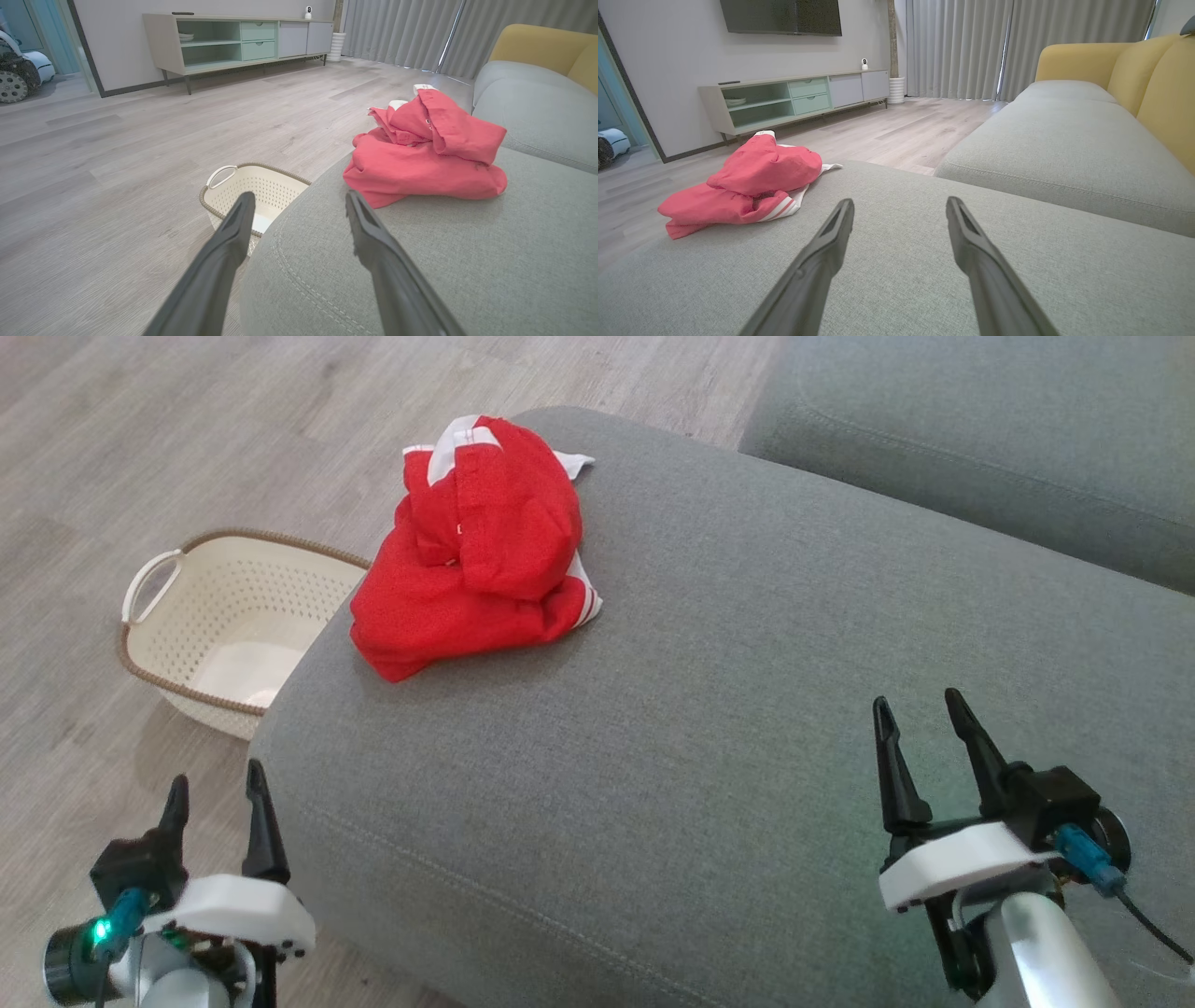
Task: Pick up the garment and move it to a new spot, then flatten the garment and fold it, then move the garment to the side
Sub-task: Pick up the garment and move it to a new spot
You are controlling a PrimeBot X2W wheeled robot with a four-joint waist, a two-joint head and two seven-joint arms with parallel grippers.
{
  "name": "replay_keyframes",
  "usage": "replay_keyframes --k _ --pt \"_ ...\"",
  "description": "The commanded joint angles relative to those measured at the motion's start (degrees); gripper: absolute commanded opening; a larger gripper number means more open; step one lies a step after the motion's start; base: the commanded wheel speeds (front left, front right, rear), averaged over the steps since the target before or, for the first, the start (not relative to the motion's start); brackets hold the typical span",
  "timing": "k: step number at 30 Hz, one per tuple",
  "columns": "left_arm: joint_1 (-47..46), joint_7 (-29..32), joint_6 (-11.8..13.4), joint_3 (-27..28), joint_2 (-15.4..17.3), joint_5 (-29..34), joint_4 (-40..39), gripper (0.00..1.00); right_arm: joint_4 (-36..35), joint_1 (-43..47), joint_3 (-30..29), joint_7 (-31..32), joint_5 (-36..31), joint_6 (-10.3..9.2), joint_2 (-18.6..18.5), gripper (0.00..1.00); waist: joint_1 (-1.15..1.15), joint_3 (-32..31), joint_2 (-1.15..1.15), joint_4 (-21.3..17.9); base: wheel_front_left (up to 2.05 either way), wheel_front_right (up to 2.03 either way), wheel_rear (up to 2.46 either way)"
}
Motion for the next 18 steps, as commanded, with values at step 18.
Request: replay_keyframes --k 18 --pt "-11.0 -0.7 -2.8 4.3 0.6 -2.9 2.9 1.00 -4.7 -8.1 2.2 -0.6 -7.3 0.43 -0.3 1.00 0.00 10.5 0.00 -3.3 0.00 0.00 0.00"
